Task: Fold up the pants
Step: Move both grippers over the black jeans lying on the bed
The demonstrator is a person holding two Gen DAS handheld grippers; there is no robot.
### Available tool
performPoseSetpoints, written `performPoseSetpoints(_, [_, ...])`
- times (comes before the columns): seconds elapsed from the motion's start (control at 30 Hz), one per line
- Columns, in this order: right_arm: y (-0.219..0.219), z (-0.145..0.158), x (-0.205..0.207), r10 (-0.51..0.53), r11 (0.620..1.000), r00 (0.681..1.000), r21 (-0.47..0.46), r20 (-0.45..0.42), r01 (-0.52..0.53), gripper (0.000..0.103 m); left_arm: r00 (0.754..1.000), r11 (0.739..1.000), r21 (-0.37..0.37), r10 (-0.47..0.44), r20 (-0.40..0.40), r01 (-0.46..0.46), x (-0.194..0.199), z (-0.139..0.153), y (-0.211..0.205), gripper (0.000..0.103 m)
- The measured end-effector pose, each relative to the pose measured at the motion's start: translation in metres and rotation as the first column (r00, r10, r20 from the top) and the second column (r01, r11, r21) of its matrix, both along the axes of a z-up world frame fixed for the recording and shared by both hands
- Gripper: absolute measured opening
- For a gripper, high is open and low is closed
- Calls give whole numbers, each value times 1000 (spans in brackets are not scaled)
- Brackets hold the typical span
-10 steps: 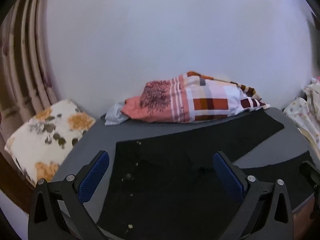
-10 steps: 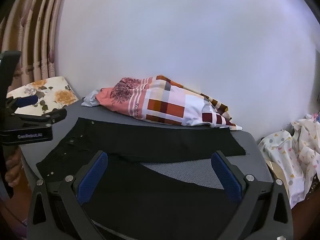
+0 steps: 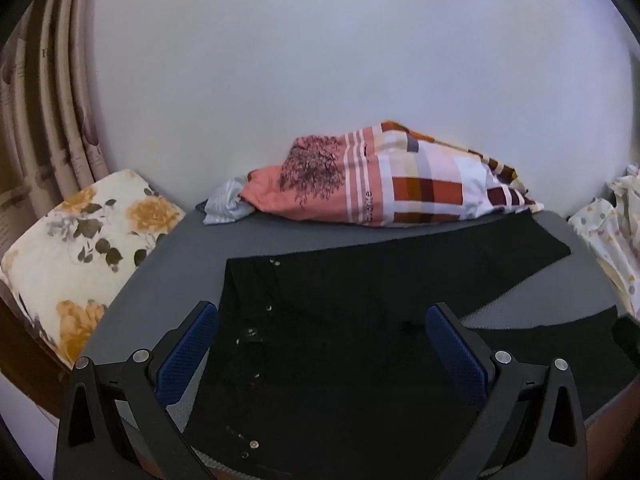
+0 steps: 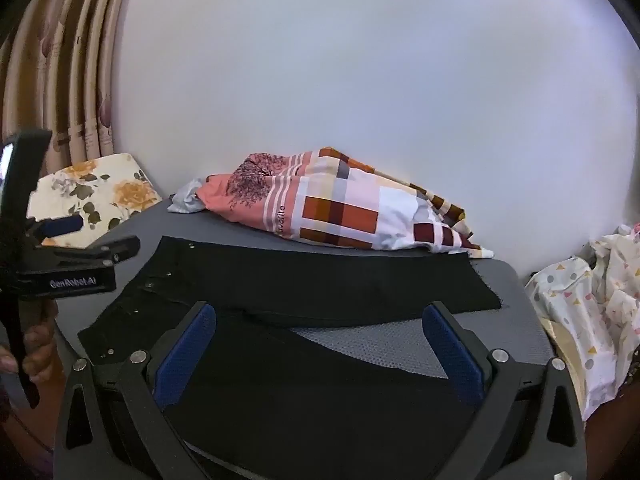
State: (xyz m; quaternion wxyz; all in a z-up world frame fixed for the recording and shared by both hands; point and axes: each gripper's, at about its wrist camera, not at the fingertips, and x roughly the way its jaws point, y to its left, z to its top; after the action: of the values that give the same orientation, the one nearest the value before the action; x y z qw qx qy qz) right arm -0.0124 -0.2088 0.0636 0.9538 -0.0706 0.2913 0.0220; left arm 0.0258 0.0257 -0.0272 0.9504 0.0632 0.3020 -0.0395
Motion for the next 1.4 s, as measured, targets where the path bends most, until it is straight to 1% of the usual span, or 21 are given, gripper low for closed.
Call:
performPoseSetpoints(0.03, [0,0,3,3,1000,1000,4,-5,-3,103,1000,1000,-10,-6,-17,6,7,2,3,103])
performPoseSetpoints(0.13, [3,-1,10,8,1000,1000,8,-13,-8,103,999,1000,-2,-16,-38,16,15,-5,2,103])
performPoseSetpoints(0.2, [4,-3,14,9,1000,1000,3,-17,-9,103,999,1000,-18,-18,-30,17,12,-10,16,103])
performPoseSetpoints(0.3, [3,-12,13,12,1000,1000,15,-22,-11,103,999,1000,-16,-12,-40,12,17,-14,22,103])
performPoseSetpoints(0.8, [11,-39,36,34,999,995,39,-96,-30,103,995,998,46,36,-92,-32,57,-38,24,103])
performPoseSetpoints(1.1, [15,-50,44,39,998,992,47,-118,-34,103,994,997,57,57,-97,-52,70,-46,28,103])
performPoseSetpoints(1.4, [17,-62,55,39,998,987,52,-157,-31,103,991,996,71,56,-120,-48,86,-62,35,103])
